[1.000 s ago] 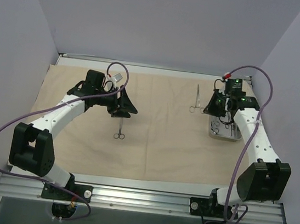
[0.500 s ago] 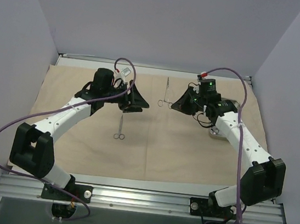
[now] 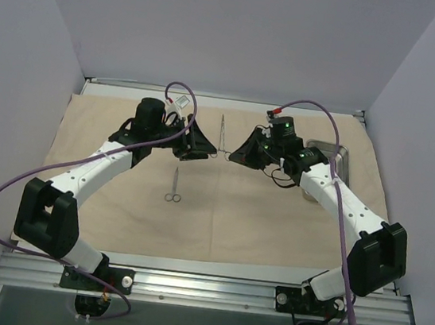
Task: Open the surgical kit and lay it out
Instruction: Place the medical item in the surgical kit.
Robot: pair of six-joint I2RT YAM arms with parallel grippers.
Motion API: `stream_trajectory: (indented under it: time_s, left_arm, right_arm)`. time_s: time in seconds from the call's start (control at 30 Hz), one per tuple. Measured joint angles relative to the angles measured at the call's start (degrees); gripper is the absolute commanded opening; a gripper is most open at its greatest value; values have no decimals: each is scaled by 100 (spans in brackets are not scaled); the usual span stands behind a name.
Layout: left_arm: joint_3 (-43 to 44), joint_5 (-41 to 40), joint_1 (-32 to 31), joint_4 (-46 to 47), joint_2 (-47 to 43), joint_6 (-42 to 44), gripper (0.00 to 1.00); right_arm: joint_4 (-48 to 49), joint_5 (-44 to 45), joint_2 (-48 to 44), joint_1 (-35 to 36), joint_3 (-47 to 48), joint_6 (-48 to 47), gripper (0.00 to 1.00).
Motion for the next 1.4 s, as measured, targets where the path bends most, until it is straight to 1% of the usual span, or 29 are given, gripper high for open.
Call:
stream_trajectory:
  time_s: [0.23, 0.33, 0.37, 0.47, 0.57, 0.6, 0.63, 0.7, 0.8, 0.83, 0.9, 1.0, 1.13, 1.23, 1.4]
  left_arm:
    - [0, 4, -2, 7, 0, 0, 53]
    - [0, 7, -4, 11, 7, -9, 44]
    - [2, 7, -4, 20, 9, -7, 38]
    - [2, 9, -4, 42, 24, 0, 31]
    - [0, 11, -4, 44, 39, 15, 17]
    - [2, 13, -4, 44, 48, 20, 7]
    - [2, 22, -4, 44, 61, 22, 2]
    - [2, 26, -2, 33, 92, 74, 2]
    - [4, 0, 2, -105, 116, 238, 2]
    - [11, -15, 2, -232, 118, 367, 2]
    - [15, -39, 4, -540, 120, 579, 2]
    - [-26, -70, 24, -887, 122, 870, 2]
    - [-409, -118, 76, -1021, 116, 1093, 2]
    - [-756, -173, 122, -1161, 116, 1152, 2]
    - [-1285, -221, 286, -1204, 42, 1163, 2]
  right_arm:
    - [61, -2, 81, 46, 0, 87, 0]
    - [87, -4, 101, 74, 0, 118, 0]
    - [98, -4, 105, 90, 0, 133, 0]
    - [127, -22, 144, 116, 0, 164, 0]
    - [138, -26, 201, 146, 0, 184, 0]
    - [149, -26, 212, 155, 0, 186, 0]
    - [151, -26, 225, 160, 0, 186, 0]
    - [149, -22, 258, 164, 0, 186, 0]
    - [125, -24, 295, 168, 0, 186, 31]
    - [96, -22, 304, 175, 11, 162, 48]
    - [-72, 46, 339, 179, 107, 52, 69]
    - [-393, 256, 339, 177, 332, -214, 72]
    - [-804, 590, 284, 48, 621, -599, 75]
    - [-1014, 669, 105, -286, 588, -815, 75]
    - [-1191, 671, -442, -1064, 168, -1056, 76]
